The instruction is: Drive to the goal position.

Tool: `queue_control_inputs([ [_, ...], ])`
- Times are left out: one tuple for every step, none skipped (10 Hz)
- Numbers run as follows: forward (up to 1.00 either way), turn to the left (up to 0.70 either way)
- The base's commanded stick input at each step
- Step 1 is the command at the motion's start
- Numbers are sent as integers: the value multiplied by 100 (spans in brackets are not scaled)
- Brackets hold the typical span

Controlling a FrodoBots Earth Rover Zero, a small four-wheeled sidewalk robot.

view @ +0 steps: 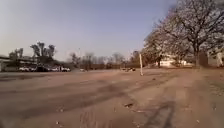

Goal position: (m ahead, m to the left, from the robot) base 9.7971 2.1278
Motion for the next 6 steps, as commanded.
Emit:
queue_control_inputs([
  [70,0],
  [70,0],
  [70,0],
  [70,0],
  [70,0],
  [70,0],
])
